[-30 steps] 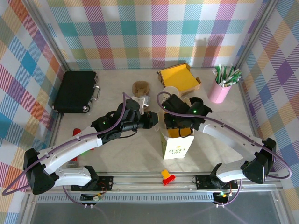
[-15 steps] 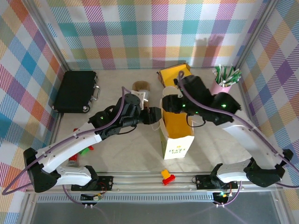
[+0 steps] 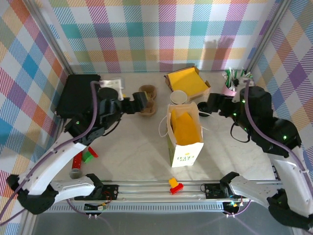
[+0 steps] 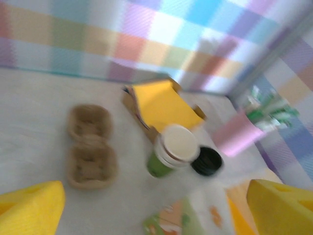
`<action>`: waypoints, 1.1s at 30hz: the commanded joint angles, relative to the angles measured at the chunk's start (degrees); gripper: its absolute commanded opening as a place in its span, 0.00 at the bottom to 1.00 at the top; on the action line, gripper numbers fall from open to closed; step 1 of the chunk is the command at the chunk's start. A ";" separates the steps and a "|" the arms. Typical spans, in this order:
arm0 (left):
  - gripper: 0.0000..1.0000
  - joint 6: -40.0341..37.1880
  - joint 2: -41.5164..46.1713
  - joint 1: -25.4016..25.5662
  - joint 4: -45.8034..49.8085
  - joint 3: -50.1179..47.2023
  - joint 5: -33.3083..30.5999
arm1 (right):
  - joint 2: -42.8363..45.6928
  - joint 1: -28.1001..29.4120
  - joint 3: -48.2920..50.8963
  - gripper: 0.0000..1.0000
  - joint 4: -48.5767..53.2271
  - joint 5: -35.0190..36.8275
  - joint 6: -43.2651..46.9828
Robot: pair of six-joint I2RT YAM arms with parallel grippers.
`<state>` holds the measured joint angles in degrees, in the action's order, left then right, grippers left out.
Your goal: Pack the takeout coffee
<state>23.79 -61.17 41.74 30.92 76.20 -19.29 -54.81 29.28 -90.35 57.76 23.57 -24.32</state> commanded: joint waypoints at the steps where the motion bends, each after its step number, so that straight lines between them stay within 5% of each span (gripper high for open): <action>1: 1.00 -6.08 3.97 -2.44 -2.25 -4.24 -9.36 | 1.60 -7.73 4.59 0.87 -3.55 0.82 4.06; 5: 1.00 -9.50 8.17 -4.56 -2.59 -9.49 -20.25 | 2.32 -15.24 10.24 0.98 -5.17 2.37 5.83; 10: 1.00 -13.51 14.47 -8.54 -3.83 -17.73 -25.94 | 3.99 -21.92 20.46 0.99 -11.41 2.78 7.24; 25: 1.00 -11.89 19.33 -21.67 -19.27 -42.16 -25.85 | 3.39 -28.58 53.36 0.99 -41.25 0.46 9.17; 33: 1.00 -12.17 18.57 -27.84 -33.91 -55.56 -20.85 | 1.42 -28.58 67.98 0.99 -65.46 -14.63 18.07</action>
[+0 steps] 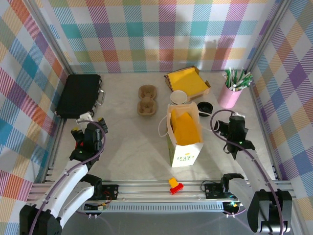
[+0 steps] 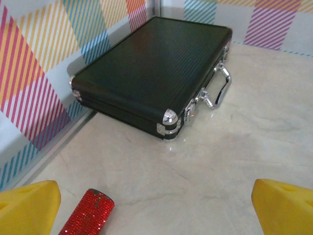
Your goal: Pack the takeout coffee
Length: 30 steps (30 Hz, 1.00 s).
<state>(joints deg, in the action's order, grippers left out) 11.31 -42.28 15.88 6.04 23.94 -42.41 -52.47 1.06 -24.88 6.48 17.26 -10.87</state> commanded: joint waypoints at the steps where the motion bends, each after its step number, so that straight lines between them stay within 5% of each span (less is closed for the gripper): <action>1: 1.00 0.07 -0.79 -2.68 -10.97 -4.64 3.33 | -1.77 -0.38 3.30 0.99 -16.37 -10.67 5.56; 9: 1.00 -5.95 -11.06 -6.68 -32.93 -12.40 14.13 | -10.05 -0.19 9.35 0.99 -38.07 -20.04 8.09; 17: 1.00 -12.84 -26.48 -7.09 -53.28 -11.86 24.80 | -21.12 1.48 8.40 0.99 -52.89 -21.86 12.53; 30: 1.00 -14.56 -43.88 -7.79 -70.11 -10.08 28.14 | -34.83 1.61 4.05 0.99 -58.45 -17.08 12.99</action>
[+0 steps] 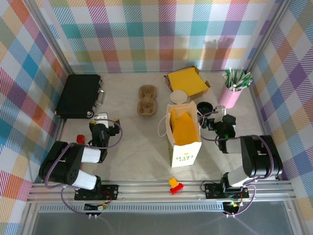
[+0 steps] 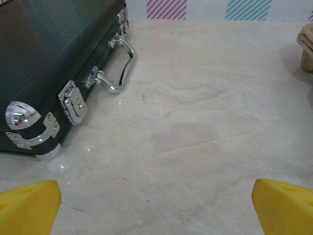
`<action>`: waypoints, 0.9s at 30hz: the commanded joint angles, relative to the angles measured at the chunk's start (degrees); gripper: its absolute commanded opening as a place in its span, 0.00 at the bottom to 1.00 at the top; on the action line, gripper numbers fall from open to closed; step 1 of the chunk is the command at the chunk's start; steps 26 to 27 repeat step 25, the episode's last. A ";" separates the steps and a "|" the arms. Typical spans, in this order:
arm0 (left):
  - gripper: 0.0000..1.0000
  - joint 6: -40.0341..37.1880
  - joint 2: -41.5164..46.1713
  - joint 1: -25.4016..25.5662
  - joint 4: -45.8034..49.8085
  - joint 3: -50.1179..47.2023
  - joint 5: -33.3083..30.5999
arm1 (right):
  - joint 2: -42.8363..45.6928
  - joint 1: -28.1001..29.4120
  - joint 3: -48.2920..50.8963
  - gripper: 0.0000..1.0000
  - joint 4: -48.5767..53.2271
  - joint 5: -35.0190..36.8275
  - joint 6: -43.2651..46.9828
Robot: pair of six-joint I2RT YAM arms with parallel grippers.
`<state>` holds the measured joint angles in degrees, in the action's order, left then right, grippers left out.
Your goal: Pack the takeout coffee
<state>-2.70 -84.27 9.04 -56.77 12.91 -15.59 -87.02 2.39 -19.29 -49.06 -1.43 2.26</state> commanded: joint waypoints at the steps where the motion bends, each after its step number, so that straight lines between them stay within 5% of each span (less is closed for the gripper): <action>1: 1.00 -0.58 -2.75 -0.95 -7.62 1.11 1.35 | -0.56 0.27 -2.32 0.99 -1.88 1.91 -0.24; 4: 1.00 -0.55 -6.74 -0.95 -8.70 2.85 -0.28 | -0.98 -0.59 -3.85 0.99 0.58 3.85 -2.43; 9: 1.00 1.78 -6.19 -1.48 5.29 9.47 -2.67 | -0.95 -0.92 -4.00 0.99 0.97 3.35 -2.60; 27: 1.00 2.79 -6.26 -2.43 5.01 9.47 -3.03 | -0.87 -1.23 -4.05 0.99 1.29 2.62 -2.65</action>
